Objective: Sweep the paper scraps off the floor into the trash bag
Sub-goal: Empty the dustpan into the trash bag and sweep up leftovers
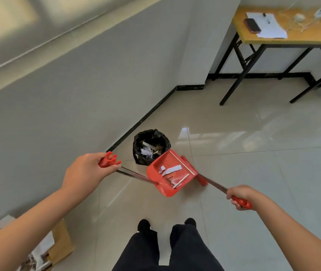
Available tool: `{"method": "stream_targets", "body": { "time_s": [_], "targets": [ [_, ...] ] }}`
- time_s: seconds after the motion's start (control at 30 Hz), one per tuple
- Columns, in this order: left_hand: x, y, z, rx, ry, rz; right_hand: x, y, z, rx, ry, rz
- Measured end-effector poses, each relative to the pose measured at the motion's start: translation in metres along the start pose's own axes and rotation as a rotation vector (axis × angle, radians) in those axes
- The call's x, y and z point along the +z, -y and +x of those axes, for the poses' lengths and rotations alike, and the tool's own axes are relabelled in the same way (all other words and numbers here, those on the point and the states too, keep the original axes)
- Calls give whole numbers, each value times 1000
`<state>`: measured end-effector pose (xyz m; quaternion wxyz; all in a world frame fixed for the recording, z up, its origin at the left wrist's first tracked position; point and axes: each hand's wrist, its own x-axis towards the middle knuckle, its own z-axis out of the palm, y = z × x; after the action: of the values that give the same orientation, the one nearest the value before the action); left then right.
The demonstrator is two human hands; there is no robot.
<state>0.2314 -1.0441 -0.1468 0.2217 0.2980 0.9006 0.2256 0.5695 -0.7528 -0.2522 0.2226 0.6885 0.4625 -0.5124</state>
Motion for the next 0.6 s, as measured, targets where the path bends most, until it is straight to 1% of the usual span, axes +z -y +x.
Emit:
{"method": "stream_targets", "body": {
  "time_s": [0.1, 0.2, 0.27, 0.37, 0.6],
  "targets": [
    [-1, -12, -10, -131, -30, -246, -13, 3, 6, -20, -19, -46],
    [-10, -15, -16, -262, -81, -407, -25, 9, 13, -27, -44, -64],
    [-14, -2, -18, -389, -129, -491, -33, 15, 17, -32, -49, -61],
    [-17, 19, -27, -579, -127, -695, -45, 24, 22, -32, -52, -99],
    [9, 64, -50, -898, -162, -1051, -58, 42, 31, 21, -15, -286]
  ]
}}
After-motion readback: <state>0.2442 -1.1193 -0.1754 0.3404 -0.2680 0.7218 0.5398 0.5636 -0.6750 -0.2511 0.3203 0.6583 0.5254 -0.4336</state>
